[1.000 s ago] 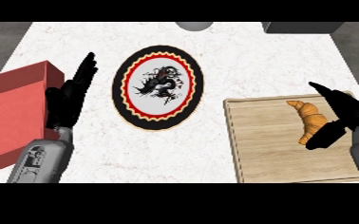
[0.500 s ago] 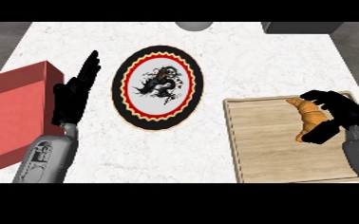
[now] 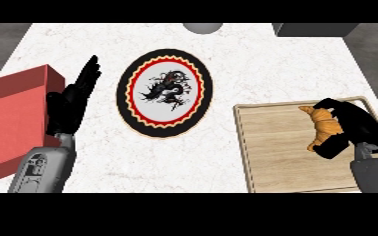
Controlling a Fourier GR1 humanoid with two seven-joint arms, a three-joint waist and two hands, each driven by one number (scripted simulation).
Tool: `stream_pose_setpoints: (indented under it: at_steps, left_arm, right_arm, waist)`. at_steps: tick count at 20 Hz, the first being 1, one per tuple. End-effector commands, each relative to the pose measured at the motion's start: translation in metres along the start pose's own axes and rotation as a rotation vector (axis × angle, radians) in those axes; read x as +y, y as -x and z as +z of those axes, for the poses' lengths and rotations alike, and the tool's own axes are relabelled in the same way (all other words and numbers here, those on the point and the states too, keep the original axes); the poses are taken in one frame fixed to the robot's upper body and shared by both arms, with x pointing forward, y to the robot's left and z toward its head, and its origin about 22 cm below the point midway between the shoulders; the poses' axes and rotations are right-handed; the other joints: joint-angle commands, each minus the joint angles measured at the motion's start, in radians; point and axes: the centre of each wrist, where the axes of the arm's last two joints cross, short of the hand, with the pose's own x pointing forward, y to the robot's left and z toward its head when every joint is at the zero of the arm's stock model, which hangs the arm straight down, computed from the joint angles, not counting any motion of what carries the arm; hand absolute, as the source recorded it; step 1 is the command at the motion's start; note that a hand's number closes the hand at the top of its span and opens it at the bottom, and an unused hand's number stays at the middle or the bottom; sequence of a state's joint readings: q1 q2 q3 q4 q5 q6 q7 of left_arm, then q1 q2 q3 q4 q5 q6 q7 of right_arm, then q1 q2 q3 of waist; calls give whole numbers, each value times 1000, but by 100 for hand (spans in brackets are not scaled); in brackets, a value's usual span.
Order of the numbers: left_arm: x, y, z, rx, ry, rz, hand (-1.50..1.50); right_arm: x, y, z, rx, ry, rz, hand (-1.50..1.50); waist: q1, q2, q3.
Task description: Pick the croissant from the tray and place it in the plate
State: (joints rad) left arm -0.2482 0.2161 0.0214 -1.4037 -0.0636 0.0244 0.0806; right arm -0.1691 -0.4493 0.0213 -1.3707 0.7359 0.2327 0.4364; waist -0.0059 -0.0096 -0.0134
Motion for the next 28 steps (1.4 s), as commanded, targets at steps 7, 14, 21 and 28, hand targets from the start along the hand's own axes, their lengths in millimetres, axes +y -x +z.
stream_pose_setpoints:
  at_steps: [7,14,21,28]
  left_arm:
    - [-9,8,7,17,-29,12,0]
    - [-14,-2,-1,-7,-30,2,0]
    - [-20,-2,3,-5,-7,4,0]
    - [-6,-4,6,-17,7,2,0]
  right_arm:
    - [82,-93,119,160,152,-96,150]
    - [56,-133,166,-65,575,-153,150]
    - [43,-191,209,-301,692,-168,150]
    - [33,-238,176,-345,552,-294,150]
  waist:
    - [-25,-1,11]
    - [-8,3,12]
    - [11,7,13]
    - [21,11,13]
